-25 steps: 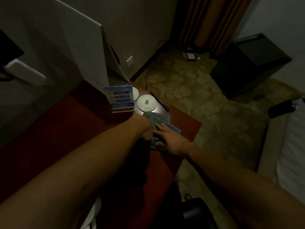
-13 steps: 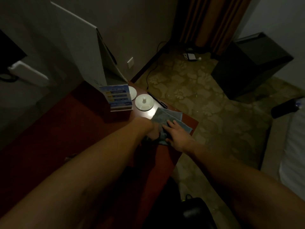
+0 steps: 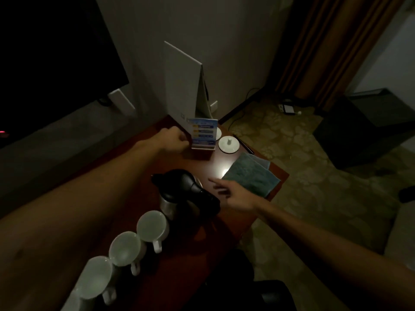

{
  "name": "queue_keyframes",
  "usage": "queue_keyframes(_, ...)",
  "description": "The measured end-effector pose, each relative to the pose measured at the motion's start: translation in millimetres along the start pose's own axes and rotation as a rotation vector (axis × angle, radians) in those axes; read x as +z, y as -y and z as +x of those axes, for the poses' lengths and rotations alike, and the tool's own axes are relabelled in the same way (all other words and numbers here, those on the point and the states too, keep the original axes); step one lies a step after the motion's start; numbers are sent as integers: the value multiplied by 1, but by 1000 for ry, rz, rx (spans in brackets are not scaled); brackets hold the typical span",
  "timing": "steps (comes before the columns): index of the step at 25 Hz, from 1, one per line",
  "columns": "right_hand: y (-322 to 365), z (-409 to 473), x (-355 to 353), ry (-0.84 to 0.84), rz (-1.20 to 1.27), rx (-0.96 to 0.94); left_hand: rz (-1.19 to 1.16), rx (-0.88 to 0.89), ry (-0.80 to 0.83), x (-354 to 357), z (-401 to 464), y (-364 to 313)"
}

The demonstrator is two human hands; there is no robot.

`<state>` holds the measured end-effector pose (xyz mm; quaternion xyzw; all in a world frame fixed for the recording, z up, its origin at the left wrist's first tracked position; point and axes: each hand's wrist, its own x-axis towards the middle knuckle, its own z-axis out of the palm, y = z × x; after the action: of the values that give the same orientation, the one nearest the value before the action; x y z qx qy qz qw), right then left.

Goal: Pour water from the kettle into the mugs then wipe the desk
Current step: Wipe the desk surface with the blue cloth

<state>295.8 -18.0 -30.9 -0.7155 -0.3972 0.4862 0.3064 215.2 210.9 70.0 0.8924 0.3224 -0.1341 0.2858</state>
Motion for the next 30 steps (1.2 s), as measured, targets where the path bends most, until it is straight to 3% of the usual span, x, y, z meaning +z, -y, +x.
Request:
queue_keyframes(2, 9, -12, 19, 33, -62, -39, -38, -72, -88, 4, -20, 27)
queue_keyframes(4, 17, -15, 40, -92, -112, -81, -129, -164, -121, 12, -40, 48)
queue_keyframes(7, 30, -8, 59, -285, -93, -112, -216, -247, -60, 26, -64, 66)
queue_keyframes(9, 32, 0, 57, -327, -116, -149, -375, -282, 12, 30, -72, 66)
queue_keyframes(11, 29, 6, 46, -320, -183, -192, -506, -304, 47, 31, -76, 61)
queue_keyframes(21, 16, 50, -6, -229, -352, -198, -661, -390, 11, 48, -50, 64)
queue_keyframes(24, 21, 60, -20, -198, -275, -177, -827, -379, 13, 59, -43, 70)
queue_keyframes(30, 27, 83, -32, -175, -226, -240, -791, -363, -11, 86, -35, 76)
